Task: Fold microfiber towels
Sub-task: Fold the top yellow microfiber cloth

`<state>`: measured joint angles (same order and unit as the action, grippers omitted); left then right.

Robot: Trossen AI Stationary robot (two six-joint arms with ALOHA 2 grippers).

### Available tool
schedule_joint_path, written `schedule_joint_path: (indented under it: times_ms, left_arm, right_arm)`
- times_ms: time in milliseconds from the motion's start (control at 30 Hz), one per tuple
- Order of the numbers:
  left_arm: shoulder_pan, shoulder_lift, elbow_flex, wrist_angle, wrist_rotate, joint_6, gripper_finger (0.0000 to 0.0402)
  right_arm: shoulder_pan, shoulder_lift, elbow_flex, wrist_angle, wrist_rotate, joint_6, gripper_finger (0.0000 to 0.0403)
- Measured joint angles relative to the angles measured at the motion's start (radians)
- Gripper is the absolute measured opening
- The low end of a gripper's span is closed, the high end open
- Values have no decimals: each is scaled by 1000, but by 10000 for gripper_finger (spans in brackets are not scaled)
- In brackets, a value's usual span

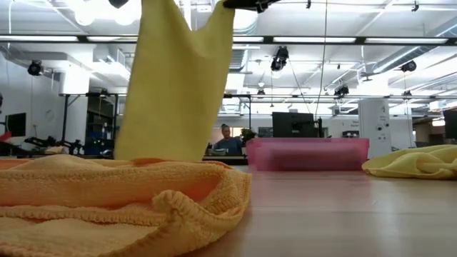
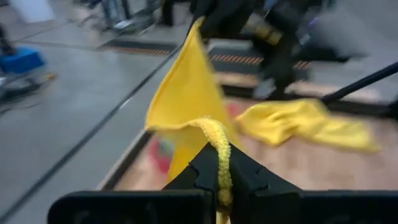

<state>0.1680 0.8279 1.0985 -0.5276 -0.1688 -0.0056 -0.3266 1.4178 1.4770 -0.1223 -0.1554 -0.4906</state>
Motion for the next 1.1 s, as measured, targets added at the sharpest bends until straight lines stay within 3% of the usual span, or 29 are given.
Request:
schedule_joint_path:
  times_ms: [133, 300, 500, 700, 900, 1100]
  left_arm:
    - [132, 53, 78, -87, 23, 61, 0]
    - [284, 127, 217, -168, 150, 172, 0]
    - [345, 193, 332, -322, 205, 297, 0]
    - [315, 166, 293, -507, 287, 198, 0]
    - [265, 90, 192, -582, 310, 84, 0]
    - [202, 31, 43, -565, 390, -48, 0]
  right_arm:
    - [-48, 0, 14, 32, 0, -10, 8]
    - [-69, 0, 17, 75, 1, -46, 8]
    - [-73, -2, 19, 71, -2, -37, 8]
    - [-58, -2, 2, -85, -123, 40, 8]
    - [-1, -2, -37, -219, -284, 127, 8]
    - [123, -3, -93, -270, -297, 150, 8]
